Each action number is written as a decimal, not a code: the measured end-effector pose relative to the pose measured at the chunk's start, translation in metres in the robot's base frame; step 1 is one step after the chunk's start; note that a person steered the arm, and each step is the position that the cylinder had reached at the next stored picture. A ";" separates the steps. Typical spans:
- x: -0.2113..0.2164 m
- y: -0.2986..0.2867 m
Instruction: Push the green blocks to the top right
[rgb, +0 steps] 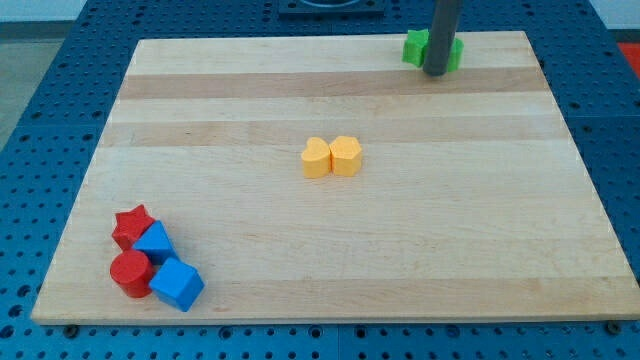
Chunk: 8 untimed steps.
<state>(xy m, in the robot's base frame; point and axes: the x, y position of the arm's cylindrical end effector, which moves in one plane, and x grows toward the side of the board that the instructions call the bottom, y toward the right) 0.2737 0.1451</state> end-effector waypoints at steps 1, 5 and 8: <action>0.000 -0.007; -0.012 -0.081; -0.047 -0.047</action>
<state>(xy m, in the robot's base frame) 0.2272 0.0978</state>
